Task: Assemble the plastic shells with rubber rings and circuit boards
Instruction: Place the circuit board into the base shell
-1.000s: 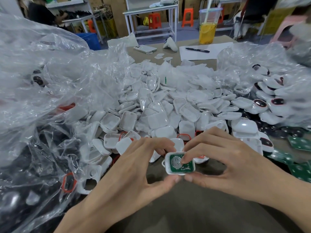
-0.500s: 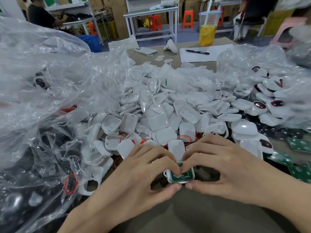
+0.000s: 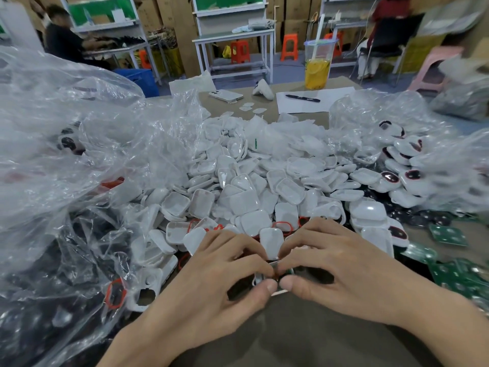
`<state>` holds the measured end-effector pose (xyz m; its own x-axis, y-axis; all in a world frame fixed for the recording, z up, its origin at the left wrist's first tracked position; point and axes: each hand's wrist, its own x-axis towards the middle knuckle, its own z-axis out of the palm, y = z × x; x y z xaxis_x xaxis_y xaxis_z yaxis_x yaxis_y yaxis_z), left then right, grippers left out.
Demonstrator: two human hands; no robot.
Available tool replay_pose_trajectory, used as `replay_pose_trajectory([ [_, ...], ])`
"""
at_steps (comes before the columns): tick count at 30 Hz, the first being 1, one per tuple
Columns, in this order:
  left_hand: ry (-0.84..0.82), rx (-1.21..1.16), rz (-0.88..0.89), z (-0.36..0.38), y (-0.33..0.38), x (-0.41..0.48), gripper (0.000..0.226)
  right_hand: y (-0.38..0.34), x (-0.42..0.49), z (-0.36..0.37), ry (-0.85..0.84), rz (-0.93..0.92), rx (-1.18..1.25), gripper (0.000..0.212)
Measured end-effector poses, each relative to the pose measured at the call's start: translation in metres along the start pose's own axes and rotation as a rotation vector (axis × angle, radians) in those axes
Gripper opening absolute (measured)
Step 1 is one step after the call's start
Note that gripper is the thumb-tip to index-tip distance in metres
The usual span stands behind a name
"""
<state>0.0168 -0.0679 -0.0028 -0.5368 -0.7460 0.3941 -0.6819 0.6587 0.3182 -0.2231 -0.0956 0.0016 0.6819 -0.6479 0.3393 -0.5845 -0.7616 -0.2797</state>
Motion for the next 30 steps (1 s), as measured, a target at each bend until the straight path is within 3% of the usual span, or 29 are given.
replay_pose_trajectory([
  [6, 0.174, -0.035, -0.143, 0.000, -0.005, 0.001, 0.022, 0.006, -0.003, -0.008, 0.354, 0.171, -0.040, 0.029],
  [12, 0.249, -0.030, -0.239, 0.003, -0.010, 0.002, 0.029, 0.014, -0.026, -0.016, 0.621, 0.595, -0.209, 0.028],
  [16, 0.270, -0.047, -0.263, 0.002, -0.010, 0.003, 0.032, 0.003, -0.056, -0.024, 0.560, 1.012, -0.244, 0.040],
  [20, 0.275, -0.070, -0.288, 0.002, -0.009, 0.002, 0.032, -0.009, -0.076, -0.020, 0.362, 1.250, -0.311, 0.051],
  [24, 0.282, -0.078, -0.296, 0.003, -0.008, 0.001, 0.032, -0.008, -0.076, -0.022, 0.230, 1.289, -0.297, 0.052],
  [30, 0.284, -0.080, -0.311, 0.002, -0.007, 0.001, 0.020, -0.008, -0.077, -0.020, 0.221, 1.220, -0.362, 0.043],
])
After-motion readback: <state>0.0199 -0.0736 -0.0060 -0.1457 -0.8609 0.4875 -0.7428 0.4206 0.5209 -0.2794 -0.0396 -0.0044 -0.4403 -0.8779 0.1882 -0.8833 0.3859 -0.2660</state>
